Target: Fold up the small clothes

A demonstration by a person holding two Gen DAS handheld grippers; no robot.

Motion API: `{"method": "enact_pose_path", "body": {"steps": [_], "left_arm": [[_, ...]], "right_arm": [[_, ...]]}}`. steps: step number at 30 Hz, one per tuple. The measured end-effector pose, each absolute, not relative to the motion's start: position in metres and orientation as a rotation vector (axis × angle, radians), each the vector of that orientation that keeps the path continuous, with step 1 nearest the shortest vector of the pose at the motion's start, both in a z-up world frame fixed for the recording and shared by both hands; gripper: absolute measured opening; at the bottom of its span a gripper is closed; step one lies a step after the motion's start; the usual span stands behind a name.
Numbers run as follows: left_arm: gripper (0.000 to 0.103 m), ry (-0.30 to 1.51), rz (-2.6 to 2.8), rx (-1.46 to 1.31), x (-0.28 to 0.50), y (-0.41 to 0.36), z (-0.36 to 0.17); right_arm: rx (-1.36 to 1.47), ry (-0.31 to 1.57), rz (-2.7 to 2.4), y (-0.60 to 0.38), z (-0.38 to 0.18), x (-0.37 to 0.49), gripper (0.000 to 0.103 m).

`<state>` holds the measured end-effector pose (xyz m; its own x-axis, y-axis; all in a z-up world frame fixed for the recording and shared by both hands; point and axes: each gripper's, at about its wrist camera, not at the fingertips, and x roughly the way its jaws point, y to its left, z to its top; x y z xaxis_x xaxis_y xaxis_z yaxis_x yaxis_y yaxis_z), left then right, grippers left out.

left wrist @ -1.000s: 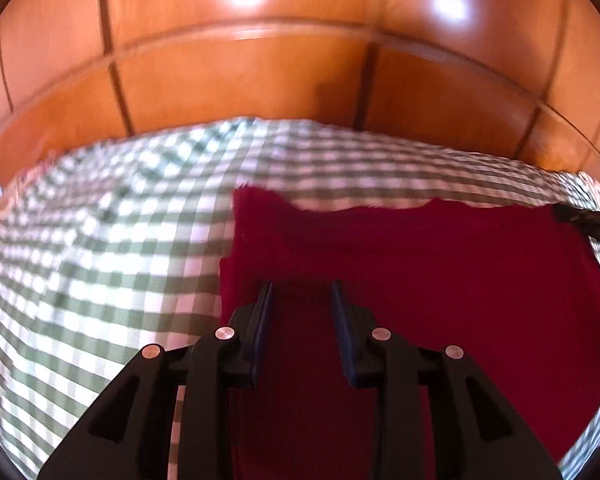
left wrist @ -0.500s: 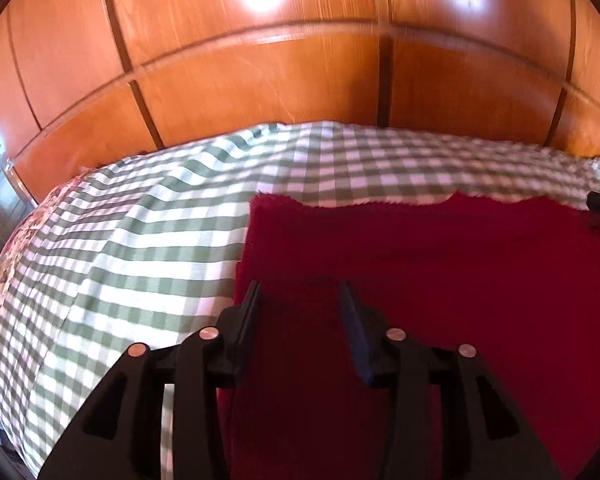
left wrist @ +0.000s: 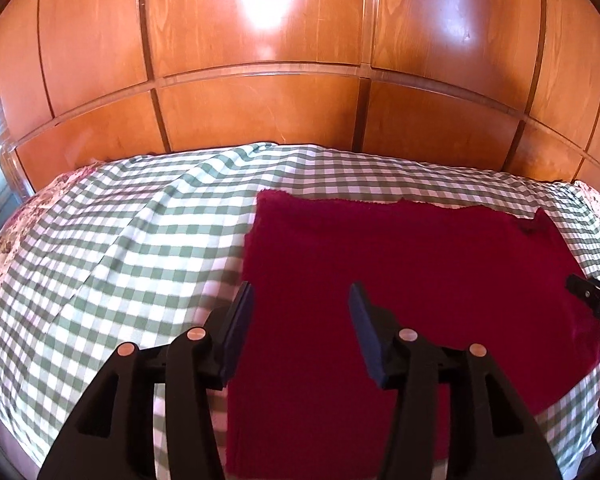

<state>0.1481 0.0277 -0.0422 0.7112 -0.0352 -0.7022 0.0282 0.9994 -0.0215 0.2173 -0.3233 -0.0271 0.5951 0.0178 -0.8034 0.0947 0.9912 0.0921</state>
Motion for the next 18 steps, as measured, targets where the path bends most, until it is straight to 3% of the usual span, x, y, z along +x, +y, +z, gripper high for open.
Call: {"method": "enact_pose_path", "body": {"steps": [13, 18], "left_arm": [[0.052, 0.808, -0.018, -0.029, 0.120, 0.047, -0.055], [0.059, 0.841, 0.007, -0.091, 0.111, 0.074, -0.065]], "right_arm": [[0.283, 0.948, -0.138, -0.367, -0.035, 0.164, 0.082], [0.303, 0.956, -0.111, -0.364, -0.035, 0.159, 0.082]]}}
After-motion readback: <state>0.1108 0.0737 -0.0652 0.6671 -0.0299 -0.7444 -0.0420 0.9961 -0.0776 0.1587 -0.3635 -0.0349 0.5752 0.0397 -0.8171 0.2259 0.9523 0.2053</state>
